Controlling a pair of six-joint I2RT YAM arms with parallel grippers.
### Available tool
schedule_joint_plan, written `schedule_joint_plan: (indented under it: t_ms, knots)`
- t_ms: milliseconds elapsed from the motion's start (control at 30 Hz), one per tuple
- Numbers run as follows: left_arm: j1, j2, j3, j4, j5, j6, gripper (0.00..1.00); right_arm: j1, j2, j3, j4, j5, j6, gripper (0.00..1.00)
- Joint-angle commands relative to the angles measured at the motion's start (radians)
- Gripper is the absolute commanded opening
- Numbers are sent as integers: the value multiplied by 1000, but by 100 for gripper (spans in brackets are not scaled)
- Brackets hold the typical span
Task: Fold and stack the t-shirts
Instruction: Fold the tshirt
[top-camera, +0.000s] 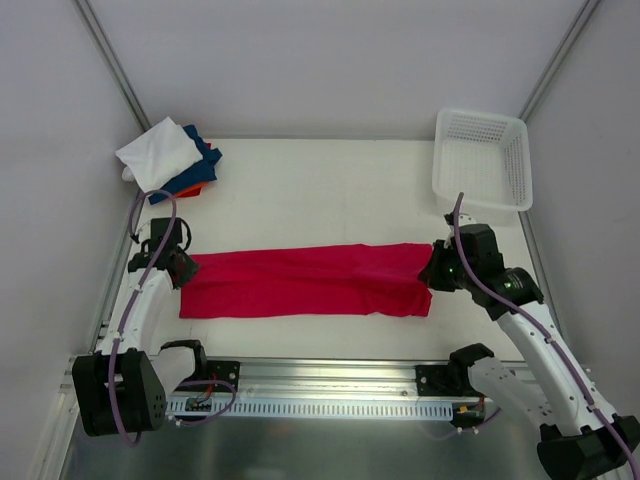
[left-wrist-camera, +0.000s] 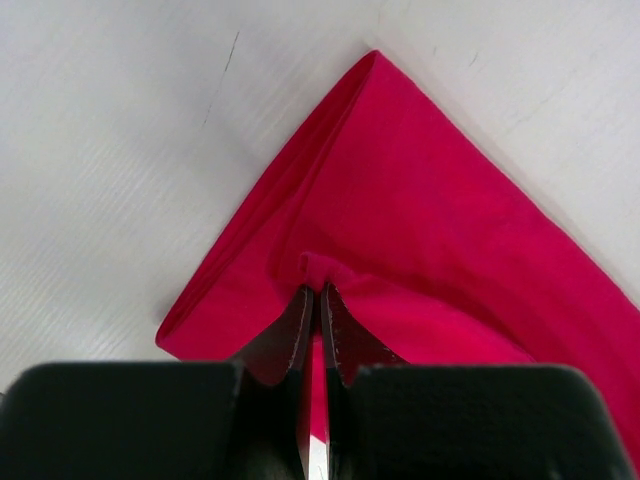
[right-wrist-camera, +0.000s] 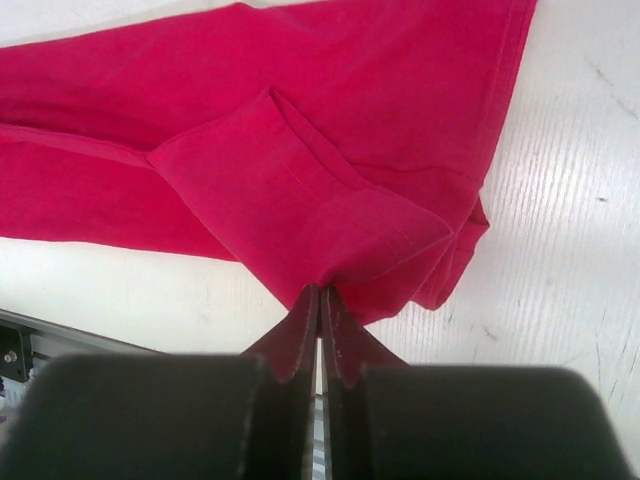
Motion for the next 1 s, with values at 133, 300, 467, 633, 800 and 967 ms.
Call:
schedule_joint_plan:
  t_ms: [133, 300, 467, 633, 800, 967]
  knots:
    - [-10, -46, -66, -21, -42, -61, 0, 14, -60, -47, -67, 54, 65, 1]
    - [-10, -55, -89, -23, -27, -81, 0, 16, -92, -95, -72, 83, 98, 1]
    - [-10, -61, -93, -23, -27, -89, 0, 20, -123, -150, -67, 80, 122, 0]
    - [-8, -59, -93, -23, -30, -91, 0, 26, -137, -190, -59, 70, 137, 1]
    - [-8, -66, -90, -21, -41, -89, 20, 36, -126, -216, -47, 43, 154, 15]
    - [-10, -92, -76, -23, -48, -87, 47, 42, -121, -204, -49, 69, 148, 41]
